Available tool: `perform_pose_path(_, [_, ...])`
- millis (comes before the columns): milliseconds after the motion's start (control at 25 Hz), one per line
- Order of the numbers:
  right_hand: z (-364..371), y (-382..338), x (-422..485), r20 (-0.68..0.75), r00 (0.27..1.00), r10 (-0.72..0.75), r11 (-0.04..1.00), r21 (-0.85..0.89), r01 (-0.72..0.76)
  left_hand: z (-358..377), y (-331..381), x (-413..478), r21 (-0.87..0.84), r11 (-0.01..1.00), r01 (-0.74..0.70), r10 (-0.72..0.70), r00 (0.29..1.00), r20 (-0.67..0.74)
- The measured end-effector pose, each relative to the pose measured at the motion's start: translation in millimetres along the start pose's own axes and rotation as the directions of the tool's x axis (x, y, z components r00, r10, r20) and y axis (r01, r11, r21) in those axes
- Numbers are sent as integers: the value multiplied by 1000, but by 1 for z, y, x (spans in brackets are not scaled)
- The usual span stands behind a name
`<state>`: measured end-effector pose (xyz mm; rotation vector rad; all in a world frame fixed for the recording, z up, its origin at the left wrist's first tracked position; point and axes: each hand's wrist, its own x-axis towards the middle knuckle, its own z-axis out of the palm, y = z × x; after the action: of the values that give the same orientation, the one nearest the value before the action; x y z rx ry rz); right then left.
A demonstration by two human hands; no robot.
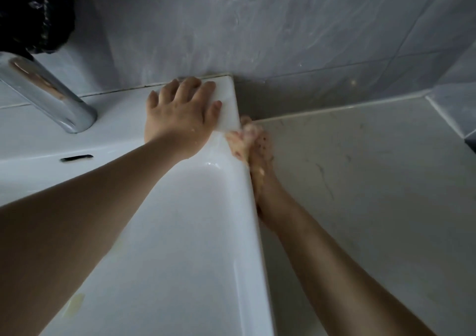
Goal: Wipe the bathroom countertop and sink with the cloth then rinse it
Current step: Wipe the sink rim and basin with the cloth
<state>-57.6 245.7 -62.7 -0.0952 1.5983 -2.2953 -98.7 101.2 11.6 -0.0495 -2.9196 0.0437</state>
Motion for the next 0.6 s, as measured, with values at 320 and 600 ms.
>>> perform_pose_path(320, [-5, -25, 6, 93, 995, -45, 995, -84, 53, -1, 1, 0, -4, 1000, 18, -18, 999, 28])
perform_pose_path(600, [15, -48, 19, 40, 998, 41, 994, -103, -36, -1, 1, -2, -18, 1000, 13, -13, 1000, -2])
